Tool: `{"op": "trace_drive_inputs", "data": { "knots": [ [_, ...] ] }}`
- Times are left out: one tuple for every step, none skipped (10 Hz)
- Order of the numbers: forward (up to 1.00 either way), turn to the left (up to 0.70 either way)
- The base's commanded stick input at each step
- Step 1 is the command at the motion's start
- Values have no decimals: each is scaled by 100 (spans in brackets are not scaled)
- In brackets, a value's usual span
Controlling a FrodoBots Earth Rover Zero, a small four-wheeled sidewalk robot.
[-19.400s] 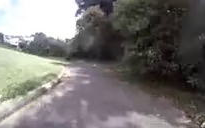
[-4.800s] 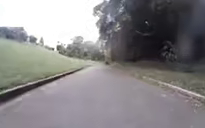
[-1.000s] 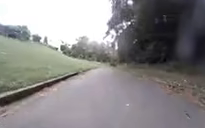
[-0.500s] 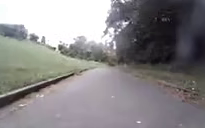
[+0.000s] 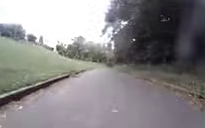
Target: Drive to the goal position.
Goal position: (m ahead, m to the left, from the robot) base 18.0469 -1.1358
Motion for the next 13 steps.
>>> {"op": "trace_drive_inputs", "data": {
  "knots": [
    [100,0],
    [100,0],
    [100,0],
    [100,0],
    [100,0],
    [100,0],
    [100,0],
    [100,0],
    [100,0],
    [100,0],
    [100,0],
    [100,0],
    [100,0]
  ]
}}
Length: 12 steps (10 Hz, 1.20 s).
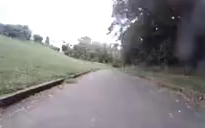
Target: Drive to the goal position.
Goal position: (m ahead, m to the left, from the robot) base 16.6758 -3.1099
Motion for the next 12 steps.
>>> {"op": "trace_drive_inputs", "data": {
  "knots": [
    [100,0],
    [100,0],
    [100,0],
    [100,0],
    [100,0],
    [100,0],
    [100,0],
    [100,0],
    [100,0],
    [100,-6],
    [100,-24],
    [100,-34]
  ]
}}
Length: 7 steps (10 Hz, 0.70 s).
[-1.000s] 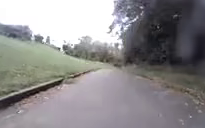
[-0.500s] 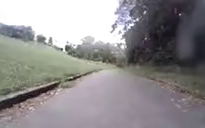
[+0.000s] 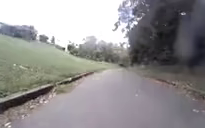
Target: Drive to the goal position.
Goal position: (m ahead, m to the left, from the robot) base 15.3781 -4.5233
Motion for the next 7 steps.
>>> {"op": "trace_drive_inputs", "data": {
  "knots": [
    [100,-39],
    [100,-39],
    [100,-8],
    [100,-1],
    [100,0],
    [100,0],
    [100,0]
  ]
}}
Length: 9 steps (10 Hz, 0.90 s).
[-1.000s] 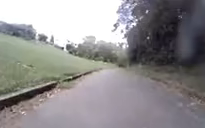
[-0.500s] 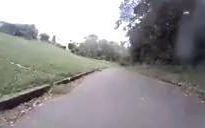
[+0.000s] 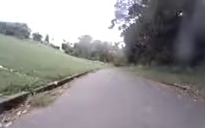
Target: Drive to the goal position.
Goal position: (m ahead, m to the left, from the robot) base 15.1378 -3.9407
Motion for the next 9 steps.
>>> {"op": "trace_drive_inputs", "data": {
  "knots": [
    [100,0],
    [100,0],
    [100,0],
    [100,0],
    [100,0],
    [100,0],
    [100,0],
    [100,0],
    [100,0]
  ]
}}
